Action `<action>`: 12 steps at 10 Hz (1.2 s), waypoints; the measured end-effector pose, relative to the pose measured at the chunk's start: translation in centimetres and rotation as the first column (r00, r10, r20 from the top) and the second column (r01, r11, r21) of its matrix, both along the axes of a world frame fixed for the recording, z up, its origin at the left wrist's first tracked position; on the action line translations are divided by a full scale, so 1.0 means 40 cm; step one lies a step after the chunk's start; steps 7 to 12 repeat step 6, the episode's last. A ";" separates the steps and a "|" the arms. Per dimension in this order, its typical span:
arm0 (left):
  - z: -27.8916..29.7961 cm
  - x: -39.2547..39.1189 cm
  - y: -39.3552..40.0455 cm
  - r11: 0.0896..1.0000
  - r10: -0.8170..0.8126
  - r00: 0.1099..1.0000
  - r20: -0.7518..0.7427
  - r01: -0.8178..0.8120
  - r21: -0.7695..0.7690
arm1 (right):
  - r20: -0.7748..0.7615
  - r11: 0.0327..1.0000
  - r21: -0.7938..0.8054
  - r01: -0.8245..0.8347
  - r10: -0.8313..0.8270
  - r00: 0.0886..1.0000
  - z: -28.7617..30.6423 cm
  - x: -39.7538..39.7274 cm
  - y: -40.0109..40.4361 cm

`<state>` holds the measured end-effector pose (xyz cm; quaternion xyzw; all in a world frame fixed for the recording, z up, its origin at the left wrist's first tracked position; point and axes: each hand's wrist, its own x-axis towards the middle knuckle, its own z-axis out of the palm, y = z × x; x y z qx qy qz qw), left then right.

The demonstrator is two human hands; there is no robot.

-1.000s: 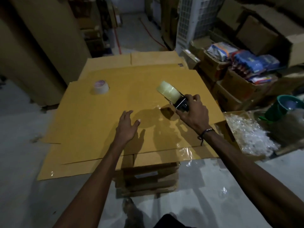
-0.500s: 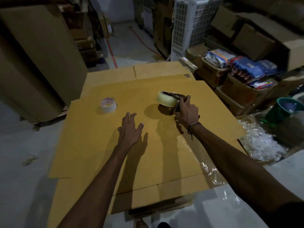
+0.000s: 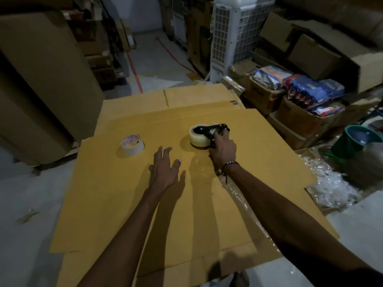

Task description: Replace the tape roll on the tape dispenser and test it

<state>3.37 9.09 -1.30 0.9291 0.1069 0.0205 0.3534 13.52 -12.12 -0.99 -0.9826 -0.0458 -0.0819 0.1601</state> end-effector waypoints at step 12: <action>-0.006 0.049 -0.010 0.958 0.044 0.958 0.285 -0.122 0.261 | 0.229 0.940 0.165 -0.298 0.257 0.939 0.028 0.061 -0.143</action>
